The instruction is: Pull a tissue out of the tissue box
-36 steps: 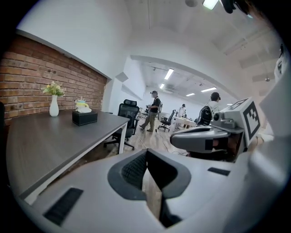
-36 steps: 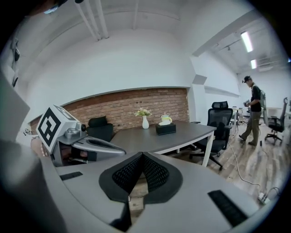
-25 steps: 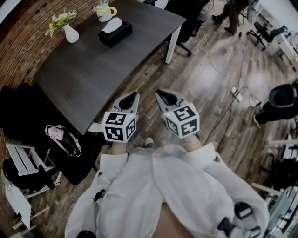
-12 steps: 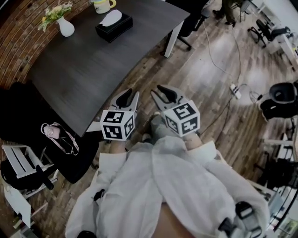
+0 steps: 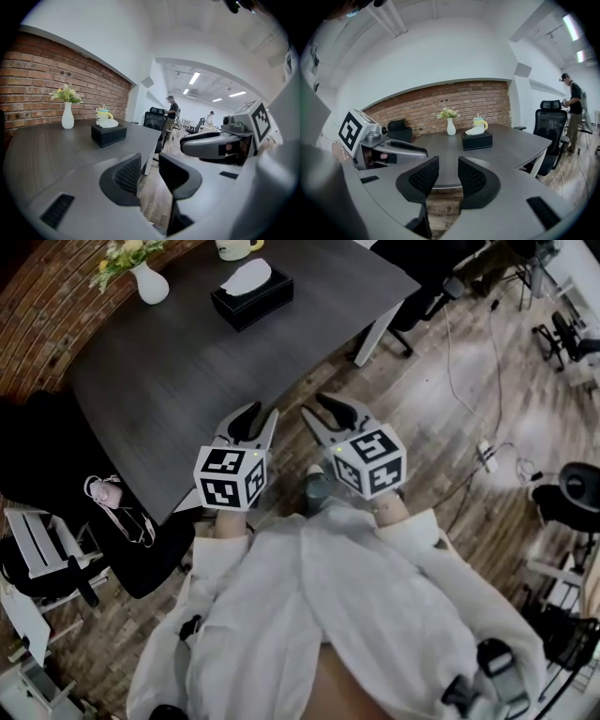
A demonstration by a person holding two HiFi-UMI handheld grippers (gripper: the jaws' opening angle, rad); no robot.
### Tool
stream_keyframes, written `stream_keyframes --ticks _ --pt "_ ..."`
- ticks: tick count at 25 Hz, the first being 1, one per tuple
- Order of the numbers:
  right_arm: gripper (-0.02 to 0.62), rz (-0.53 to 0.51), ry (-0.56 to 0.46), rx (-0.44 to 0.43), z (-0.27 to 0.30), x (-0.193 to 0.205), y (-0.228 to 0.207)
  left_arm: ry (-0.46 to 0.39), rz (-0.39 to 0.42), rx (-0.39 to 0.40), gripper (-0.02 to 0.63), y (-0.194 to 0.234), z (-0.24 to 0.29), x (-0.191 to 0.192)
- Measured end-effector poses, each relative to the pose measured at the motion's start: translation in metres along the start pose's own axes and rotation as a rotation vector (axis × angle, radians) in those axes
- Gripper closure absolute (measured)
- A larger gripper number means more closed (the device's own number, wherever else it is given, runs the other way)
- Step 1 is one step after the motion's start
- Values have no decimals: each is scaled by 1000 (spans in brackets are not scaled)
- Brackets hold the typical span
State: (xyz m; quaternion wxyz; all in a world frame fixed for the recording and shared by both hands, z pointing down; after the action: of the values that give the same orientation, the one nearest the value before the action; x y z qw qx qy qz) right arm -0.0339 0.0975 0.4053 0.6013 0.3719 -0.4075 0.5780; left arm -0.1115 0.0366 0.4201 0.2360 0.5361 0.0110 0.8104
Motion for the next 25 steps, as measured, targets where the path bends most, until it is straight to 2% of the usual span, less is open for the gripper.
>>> stream_keyframes --ticks 10,16,25 --pt "487 -2 -31 -110 37 -32 -94 -51 -64 -78 506 12 74 -55" --pt "487 1 -37 -131 45 -33 -129 -72 -117 -125 507 17 102 -70" --pt "488 25 -29 -149 69 -31 -160 -72 -121 -167 506 37 135 -87"
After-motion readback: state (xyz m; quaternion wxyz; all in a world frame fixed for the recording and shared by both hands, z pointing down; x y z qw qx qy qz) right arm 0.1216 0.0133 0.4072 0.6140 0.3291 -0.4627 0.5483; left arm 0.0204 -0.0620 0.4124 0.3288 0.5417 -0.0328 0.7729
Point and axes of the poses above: the fingertips, and each gripper's own axes: z forward along the fingers, y to its left, x out of its underside, the point moved 2 cm from there along -z, backward along the fingers, and after that the axes turned 6 degrees about -z, right-handed, at the moved point
